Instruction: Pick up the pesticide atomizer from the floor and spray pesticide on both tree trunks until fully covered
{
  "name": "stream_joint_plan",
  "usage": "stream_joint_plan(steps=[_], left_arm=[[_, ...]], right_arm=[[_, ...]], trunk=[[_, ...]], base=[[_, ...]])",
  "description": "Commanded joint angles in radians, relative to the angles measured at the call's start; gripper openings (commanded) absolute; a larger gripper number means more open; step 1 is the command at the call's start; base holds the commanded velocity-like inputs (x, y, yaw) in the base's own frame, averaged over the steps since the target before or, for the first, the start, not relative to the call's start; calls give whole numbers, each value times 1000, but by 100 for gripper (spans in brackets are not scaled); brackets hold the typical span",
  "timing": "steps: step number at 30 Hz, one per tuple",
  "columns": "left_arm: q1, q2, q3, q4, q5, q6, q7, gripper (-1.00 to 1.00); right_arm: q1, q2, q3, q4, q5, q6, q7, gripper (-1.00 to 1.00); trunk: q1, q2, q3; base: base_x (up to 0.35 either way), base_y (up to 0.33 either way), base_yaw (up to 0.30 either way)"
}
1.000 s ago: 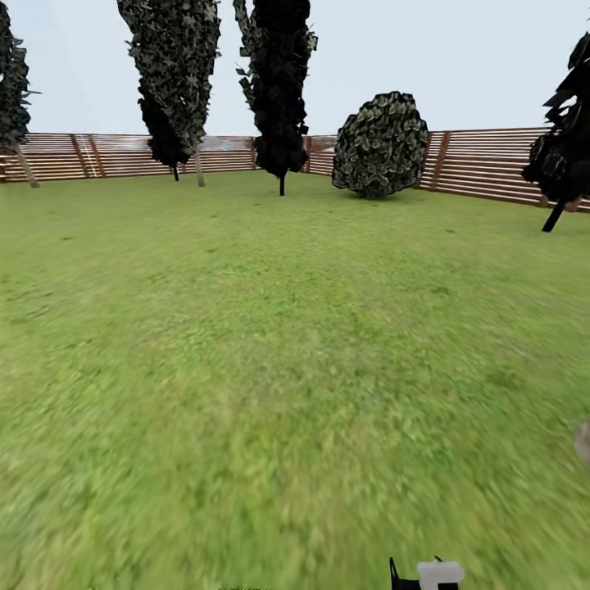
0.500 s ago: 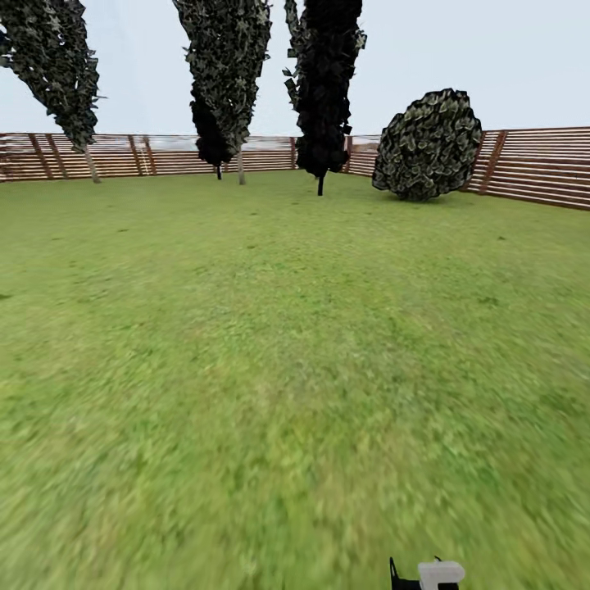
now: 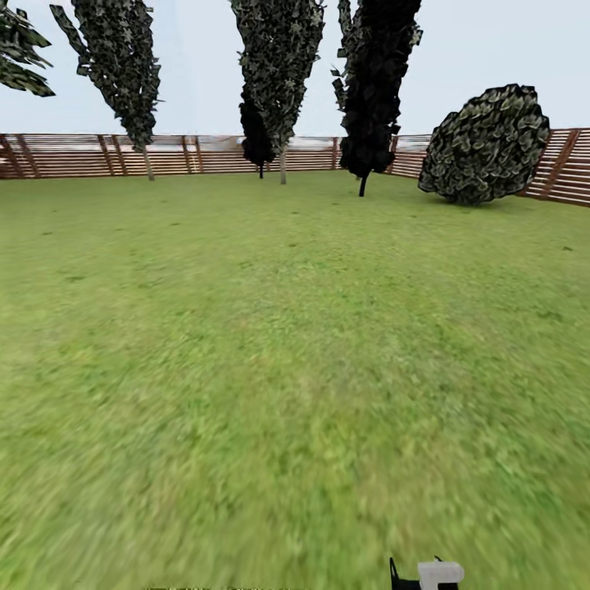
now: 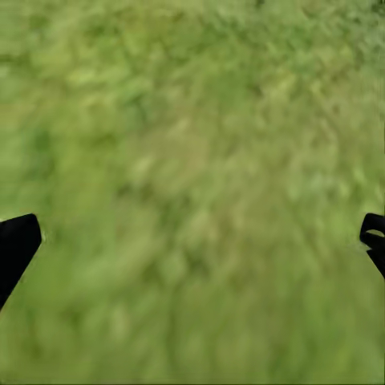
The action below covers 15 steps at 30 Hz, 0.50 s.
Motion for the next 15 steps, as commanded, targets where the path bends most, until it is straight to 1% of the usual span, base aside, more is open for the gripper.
stream_joint_plan(steps=[1, 15], left_arm=[[-1, 0, 7, 1, -10, -4, 3, -100], [-1, 0, 7, 1, -10, -4, 3, -100]], right_arm=[[0, 0, 8, 0, 4, 0, -10, 100], [0, 3, 8, -1, 3, -1, -12, 100]], trunk=[[0, 0, -1], [0, 0, -1]], base=[[-3, 5, 286], [0, 1, 288]])
